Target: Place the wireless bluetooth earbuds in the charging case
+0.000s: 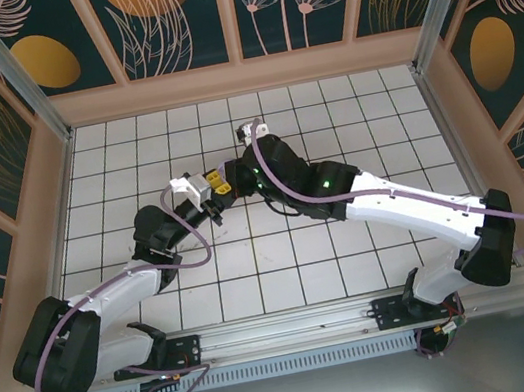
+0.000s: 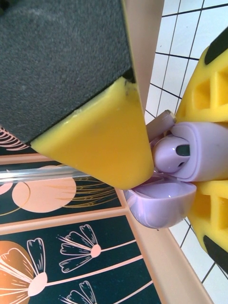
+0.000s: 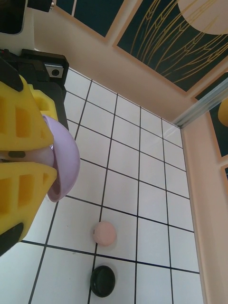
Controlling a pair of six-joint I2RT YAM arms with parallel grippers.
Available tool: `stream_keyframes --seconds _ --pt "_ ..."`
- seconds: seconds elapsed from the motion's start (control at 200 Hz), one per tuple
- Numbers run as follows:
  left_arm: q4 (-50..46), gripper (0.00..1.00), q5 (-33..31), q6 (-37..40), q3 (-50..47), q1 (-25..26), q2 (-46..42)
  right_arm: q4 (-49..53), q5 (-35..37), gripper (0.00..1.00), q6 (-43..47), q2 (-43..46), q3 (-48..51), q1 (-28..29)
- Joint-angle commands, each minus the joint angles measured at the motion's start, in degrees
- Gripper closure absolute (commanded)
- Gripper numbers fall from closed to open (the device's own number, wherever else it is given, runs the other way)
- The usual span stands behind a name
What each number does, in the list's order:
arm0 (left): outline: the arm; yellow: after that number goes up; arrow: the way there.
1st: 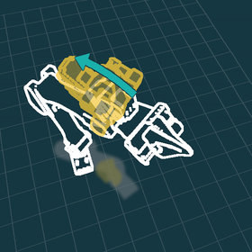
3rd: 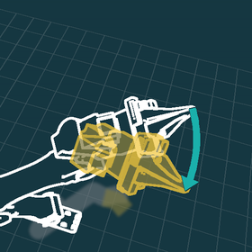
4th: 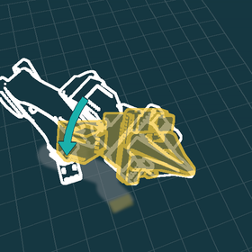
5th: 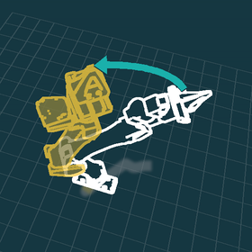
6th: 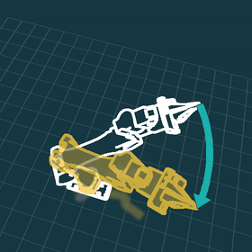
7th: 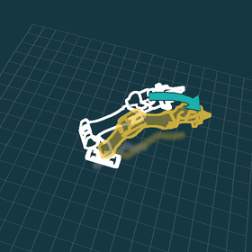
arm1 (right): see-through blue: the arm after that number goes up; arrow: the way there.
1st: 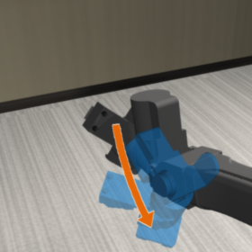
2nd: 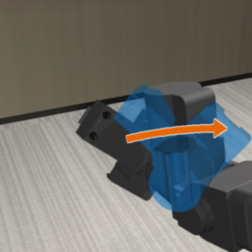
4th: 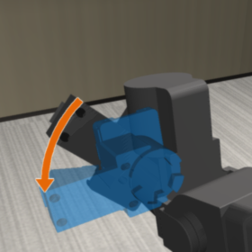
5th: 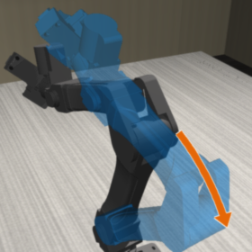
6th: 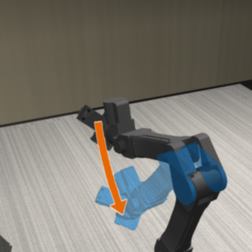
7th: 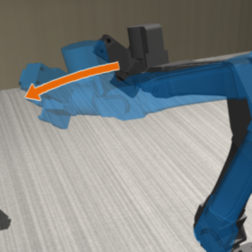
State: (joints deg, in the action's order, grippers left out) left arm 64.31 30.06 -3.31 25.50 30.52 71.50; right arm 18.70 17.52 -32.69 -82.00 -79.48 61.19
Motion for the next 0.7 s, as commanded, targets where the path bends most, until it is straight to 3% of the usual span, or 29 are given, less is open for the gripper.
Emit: stream_keyframes --seconds 0.0,0.38,0.696 --pt "5.7 1.0 2.5 1.6 0.9 0.9 -1.8 3.0 -0.2 0.9 2.6 2.3 -2.1 0.6" --pt "0.9 1.0 4.4 10.2 1.6 0.9 -3.3 -5.6 0.9 0.89 6.9 13.1 4.5 0.7" --pt "-0.4 1.0 4.8 10.4 2.9 0.9 -2.9 -9.5 -3.3 0.89 9.0 12.4 7.1 1.0"
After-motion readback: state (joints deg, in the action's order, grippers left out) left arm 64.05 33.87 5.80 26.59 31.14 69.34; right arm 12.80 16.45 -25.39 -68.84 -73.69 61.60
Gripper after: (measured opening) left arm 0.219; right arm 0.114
